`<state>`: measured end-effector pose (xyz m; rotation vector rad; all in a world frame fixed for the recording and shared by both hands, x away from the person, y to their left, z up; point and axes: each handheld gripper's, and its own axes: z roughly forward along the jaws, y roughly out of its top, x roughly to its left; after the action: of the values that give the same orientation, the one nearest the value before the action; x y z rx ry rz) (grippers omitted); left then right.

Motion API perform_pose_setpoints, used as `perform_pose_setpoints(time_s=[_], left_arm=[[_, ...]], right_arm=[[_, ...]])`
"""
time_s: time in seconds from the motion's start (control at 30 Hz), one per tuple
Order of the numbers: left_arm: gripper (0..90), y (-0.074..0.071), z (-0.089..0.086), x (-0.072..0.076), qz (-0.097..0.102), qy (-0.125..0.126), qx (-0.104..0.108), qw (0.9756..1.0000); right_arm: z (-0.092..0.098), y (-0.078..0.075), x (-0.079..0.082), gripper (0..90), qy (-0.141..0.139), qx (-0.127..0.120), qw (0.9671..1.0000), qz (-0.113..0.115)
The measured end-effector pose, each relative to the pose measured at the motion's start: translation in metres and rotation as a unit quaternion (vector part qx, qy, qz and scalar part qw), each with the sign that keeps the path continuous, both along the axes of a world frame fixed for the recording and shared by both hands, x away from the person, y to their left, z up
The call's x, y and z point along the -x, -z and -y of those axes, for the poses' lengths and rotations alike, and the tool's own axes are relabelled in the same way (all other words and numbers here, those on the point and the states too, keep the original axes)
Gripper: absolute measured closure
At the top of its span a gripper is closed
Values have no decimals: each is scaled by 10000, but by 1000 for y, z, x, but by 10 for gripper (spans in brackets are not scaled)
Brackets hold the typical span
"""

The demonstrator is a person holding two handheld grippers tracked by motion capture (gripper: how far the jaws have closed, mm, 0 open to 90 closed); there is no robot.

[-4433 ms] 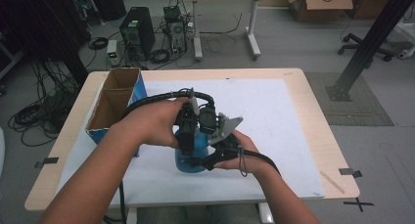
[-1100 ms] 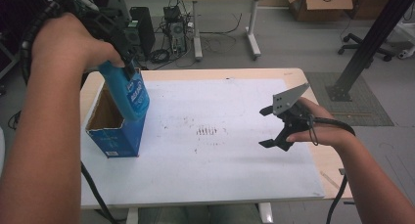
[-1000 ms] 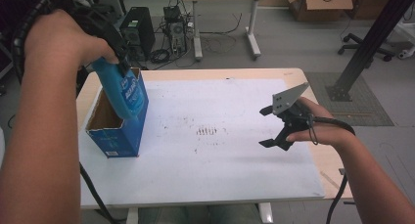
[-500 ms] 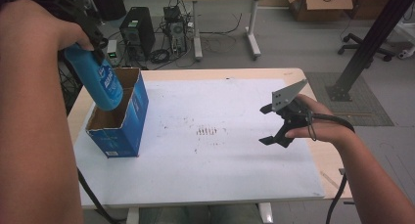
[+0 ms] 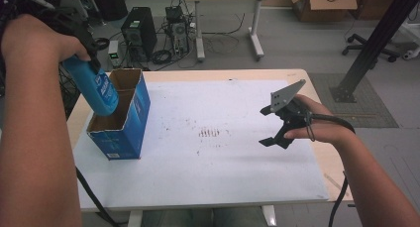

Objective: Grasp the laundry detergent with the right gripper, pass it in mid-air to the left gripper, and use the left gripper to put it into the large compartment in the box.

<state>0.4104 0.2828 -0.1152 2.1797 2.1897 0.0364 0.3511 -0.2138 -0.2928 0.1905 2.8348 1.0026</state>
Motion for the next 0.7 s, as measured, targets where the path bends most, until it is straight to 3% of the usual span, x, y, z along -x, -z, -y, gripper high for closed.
perform_pose_setpoints(time_s=[0.37,0.7], left_arm=[[382,29,0,-7,-105,39,-39,9999],[382,65,-3,-13,-223,11,-15,9997]], right_arm=[[3,1,3,24,32,-7,10000,-13],[2,5,3,23,23,-7,10000,-48]])
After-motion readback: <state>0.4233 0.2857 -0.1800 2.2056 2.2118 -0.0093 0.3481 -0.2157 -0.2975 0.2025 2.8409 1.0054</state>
